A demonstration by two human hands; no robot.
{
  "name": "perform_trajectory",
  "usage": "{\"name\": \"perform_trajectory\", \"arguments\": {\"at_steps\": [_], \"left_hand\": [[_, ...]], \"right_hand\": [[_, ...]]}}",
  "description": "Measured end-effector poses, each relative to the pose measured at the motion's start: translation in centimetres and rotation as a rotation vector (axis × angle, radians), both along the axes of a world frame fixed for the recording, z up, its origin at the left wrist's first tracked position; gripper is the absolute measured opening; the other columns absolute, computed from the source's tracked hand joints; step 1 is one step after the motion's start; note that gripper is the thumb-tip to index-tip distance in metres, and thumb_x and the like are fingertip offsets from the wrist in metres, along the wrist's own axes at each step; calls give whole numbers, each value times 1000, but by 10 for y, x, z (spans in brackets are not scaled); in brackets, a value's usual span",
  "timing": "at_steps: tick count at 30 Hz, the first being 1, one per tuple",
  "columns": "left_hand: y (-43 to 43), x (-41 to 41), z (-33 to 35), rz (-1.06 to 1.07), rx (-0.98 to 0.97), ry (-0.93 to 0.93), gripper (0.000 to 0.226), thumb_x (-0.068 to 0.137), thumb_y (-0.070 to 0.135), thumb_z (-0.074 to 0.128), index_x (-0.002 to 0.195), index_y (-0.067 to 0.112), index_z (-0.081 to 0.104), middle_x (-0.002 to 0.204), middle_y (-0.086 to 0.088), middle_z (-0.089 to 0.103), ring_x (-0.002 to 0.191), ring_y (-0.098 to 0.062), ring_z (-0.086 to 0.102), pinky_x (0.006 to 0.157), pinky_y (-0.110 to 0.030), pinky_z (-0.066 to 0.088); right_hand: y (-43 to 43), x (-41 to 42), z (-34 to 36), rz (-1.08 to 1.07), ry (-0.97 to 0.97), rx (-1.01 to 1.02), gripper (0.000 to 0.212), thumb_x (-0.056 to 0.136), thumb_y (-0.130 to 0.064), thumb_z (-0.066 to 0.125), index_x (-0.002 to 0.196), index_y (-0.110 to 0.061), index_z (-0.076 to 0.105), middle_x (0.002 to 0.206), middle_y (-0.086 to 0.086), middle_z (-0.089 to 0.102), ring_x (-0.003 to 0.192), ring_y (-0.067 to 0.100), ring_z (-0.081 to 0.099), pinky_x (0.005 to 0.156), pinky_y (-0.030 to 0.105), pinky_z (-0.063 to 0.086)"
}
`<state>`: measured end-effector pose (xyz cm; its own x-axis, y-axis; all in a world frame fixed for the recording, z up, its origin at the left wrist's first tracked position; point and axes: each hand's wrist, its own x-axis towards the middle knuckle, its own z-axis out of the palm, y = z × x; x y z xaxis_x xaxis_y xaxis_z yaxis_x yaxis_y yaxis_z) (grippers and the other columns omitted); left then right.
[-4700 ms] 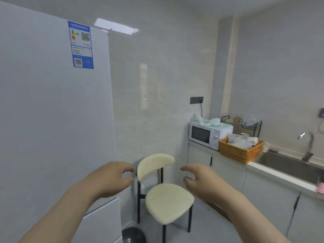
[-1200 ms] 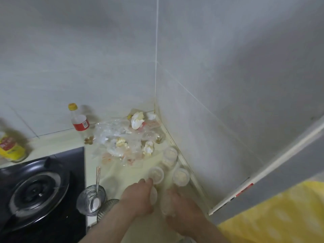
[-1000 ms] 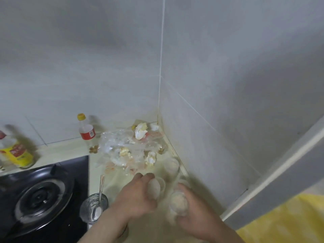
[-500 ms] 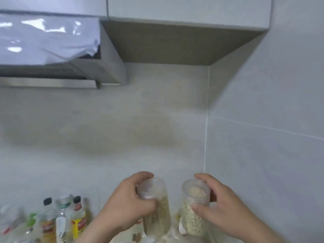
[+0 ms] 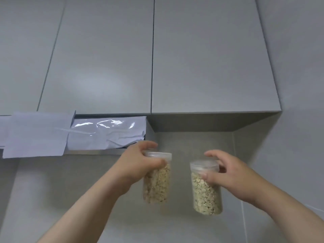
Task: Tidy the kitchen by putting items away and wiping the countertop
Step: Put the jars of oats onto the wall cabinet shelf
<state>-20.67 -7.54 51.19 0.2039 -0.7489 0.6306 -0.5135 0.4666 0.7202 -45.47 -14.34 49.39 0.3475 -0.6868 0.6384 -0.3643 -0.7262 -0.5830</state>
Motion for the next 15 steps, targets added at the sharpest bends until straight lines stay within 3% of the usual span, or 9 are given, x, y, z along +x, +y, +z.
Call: {"name": "perform_trajectory", "arguments": {"at_steps": [3,7,12,15], "left_hand": [[-5,-6,34,-9,-21,22,57,58,31,78,113,27,63,104,0,66,89,-15,68,76,-32,58],[-18,-13,74,-24,-33,51,55,73,24,79,123,23,58,104,-2,66,91,-18,66,70,-30,55],[-36,-22,111,-20,-23,37,78,73,29,80,141,22,41,120,-7,58,102,-24,61,86,-39,56],[-47,-24,124,45,-41,-10,74,73,27,80,136,19,43,117,-7,57,101,-26,61,88,-44,56]], "right_hand": [[2,-2,40,-12,-18,-81,59,78,-27,82,130,-31,53,117,-4,65,101,6,65,91,27,52],[0,-2,84,-85,-3,-195,63,79,-29,80,135,-24,52,120,-3,62,104,8,62,89,26,49],[-7,2,112,-123,53,-234,72,75,-34,81,138,-21,49,126,0,61,110,14,62,99,34,49],[-10,9,120,-138,43,-240,83,63,-44,78,138,-25,48,123,1,62,108,15,62,94,31,50]]}}
